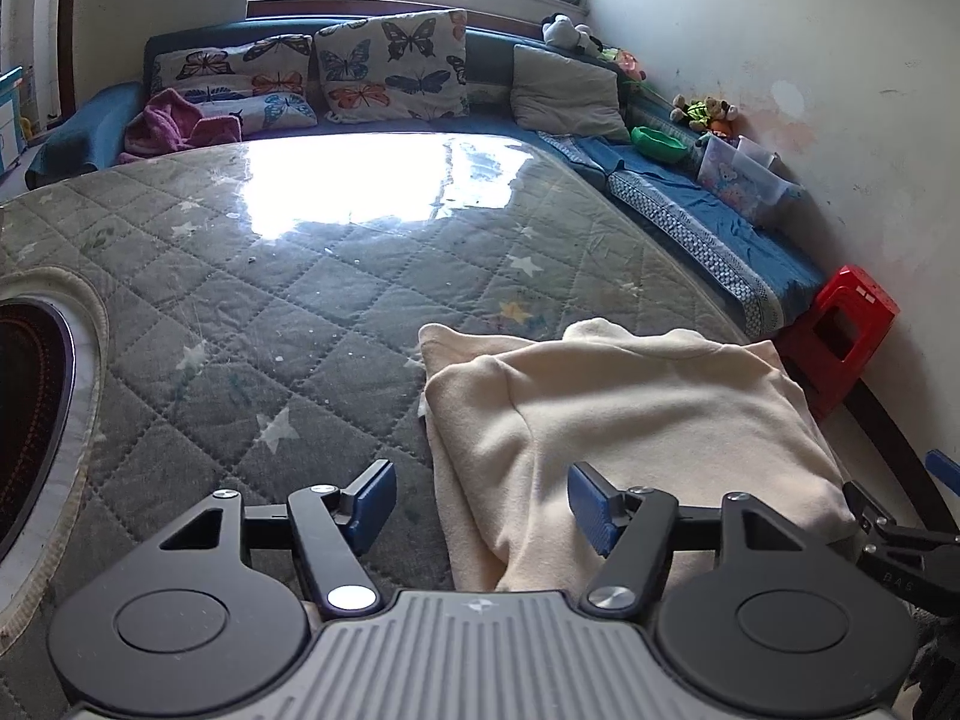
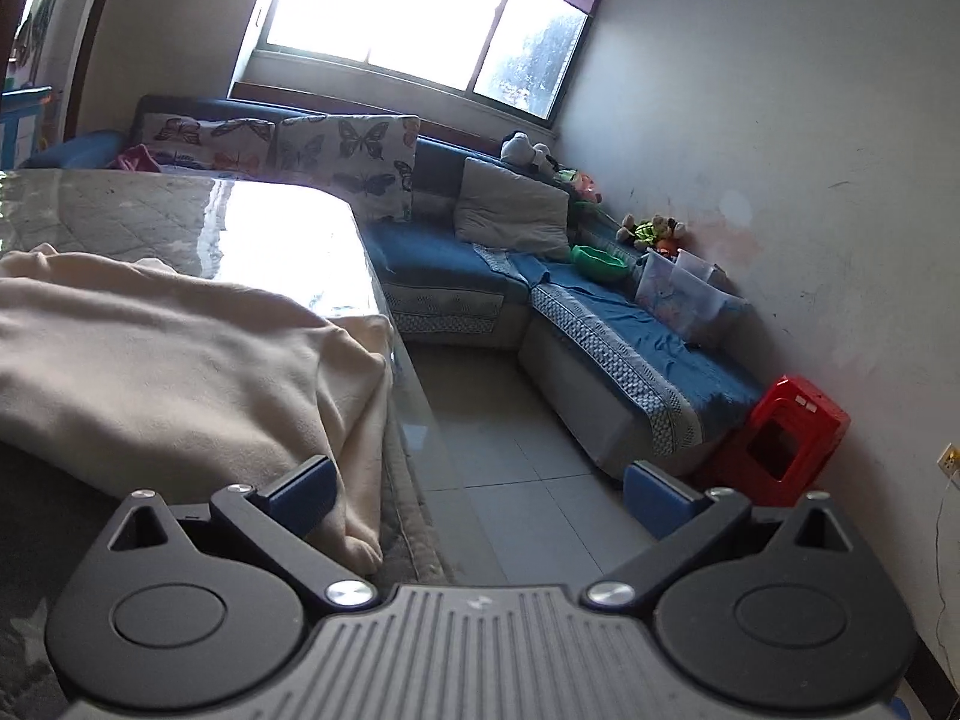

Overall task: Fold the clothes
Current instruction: 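Withdraw both open grippers back from the folded sweatshirt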

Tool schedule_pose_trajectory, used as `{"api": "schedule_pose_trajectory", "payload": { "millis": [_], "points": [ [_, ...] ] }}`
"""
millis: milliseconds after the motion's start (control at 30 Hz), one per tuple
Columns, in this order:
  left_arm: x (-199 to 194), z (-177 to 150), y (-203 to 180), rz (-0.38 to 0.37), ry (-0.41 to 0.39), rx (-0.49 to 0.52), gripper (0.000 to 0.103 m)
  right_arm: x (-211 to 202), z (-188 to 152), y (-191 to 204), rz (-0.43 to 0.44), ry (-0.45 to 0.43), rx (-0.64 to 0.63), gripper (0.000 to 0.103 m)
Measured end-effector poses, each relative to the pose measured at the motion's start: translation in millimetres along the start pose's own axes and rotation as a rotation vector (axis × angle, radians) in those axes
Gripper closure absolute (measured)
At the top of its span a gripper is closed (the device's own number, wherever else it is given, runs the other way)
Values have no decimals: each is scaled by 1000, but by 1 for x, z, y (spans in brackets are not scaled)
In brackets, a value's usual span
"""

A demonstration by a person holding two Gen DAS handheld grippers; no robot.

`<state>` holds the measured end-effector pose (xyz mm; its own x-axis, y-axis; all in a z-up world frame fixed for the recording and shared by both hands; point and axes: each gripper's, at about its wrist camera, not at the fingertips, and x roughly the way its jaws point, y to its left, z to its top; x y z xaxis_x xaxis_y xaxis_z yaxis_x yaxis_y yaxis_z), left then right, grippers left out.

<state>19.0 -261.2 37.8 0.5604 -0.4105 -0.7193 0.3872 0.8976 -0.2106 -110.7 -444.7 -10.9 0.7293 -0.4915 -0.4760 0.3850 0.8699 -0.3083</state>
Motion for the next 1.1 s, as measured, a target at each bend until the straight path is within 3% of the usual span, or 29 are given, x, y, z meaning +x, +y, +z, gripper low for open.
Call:
{"api": "schedule_pose_trajectory", "payload": {
  "millis": [200,333,600,867,1100],
  "points": [
    [-8,-6,-3,2,-3,9,25,-14,4,1,31,-17,22,0],
    [-17,-13,-5,15,-23,31,13,-21,4,6,84,4,63,0],
    [-32,-25,-10,29,-58,82,0,-33,1,13,136,45,98,0],
    [-44,-38,-4,28,-83,63,0,-44,-6,18,183,103,134,0],
    [-59,-49,3,30,-126,48,0,-58,-10,28,198,103,125,0]
  ]
}}
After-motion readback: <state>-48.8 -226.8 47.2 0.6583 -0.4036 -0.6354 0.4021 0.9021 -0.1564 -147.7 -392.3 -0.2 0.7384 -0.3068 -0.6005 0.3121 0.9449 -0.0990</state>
